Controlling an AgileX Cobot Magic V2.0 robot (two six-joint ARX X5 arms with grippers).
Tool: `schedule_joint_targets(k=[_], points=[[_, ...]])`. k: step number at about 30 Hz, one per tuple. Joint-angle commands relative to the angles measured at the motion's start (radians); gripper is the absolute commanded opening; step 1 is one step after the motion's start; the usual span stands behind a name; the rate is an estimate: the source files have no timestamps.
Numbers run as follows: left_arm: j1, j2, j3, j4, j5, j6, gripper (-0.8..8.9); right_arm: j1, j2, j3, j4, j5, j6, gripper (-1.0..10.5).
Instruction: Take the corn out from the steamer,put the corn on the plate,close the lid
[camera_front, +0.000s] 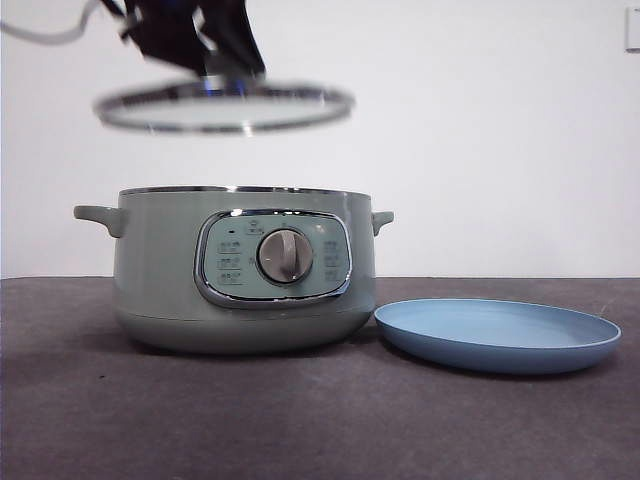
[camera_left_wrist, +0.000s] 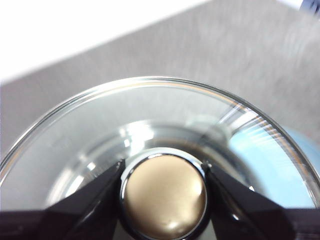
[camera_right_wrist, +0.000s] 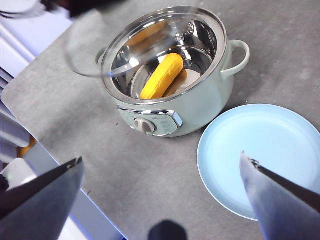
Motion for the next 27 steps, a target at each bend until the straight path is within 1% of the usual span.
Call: schedule_joint_targets(k=[1, 5, 9, 13, 16, 18, 23, 25, 27], points=[[0.002, -0.086, 0.037, -0.014, 0.006, -0.006, -0.09, 0.003, 0.018, 0.002, 0.033, 0.003, 0.048, 6.8], [0.002, -0.209, 0.039, -0.079, 0.005, -0.006, -0.09, 0.031, 0.06, 0.002, 0.118, 0.005, 0.125, 6.8], [0.002, -0.343, 0.039, -0.181, 0.001, -0.006, -0.09, 0.097, 0.13, 0.002, 0.251, 0.017, 0.216, 6.8], [0.002, -0.459, 0.039, -0.269, -0.003, -0.006, -0.09, 0.193, 0.219, 0.002, 0.389, 0.108, 0.277, 6.8], [0.002, -0.538, 0.039, -0.333, -0.048, -0.006, -0.09, 0.27, 0.307, 0.017, 0.473, 0.143, 0.325, 6.8], [0.002, -0.577, 0.039, -0.377, -0.08, -0.006, -0.09, 0.315, 0.38, 0.056, 0.483, 0.179, 0.335, 6.8], [0.002, -0.66, 0.039, -0.487, -0.085, -0.006, -0.09, 0.417, 0.593, 0.234, 0.478, 0.272, 0.332, 6.8], [0.002, -0.688, 0.039, -0.526, -0.108, -0.006, -0.09, 0.447, 0.692, 0.345, 0.45, 0.317, 0.332, 6.8], [0.002, -0.71, 0.039, -0.56, -0.127, -0.007, -0.09, 0.469, 0.794, 0.47, 0.393, 0.365, 0.326, 6.6]])
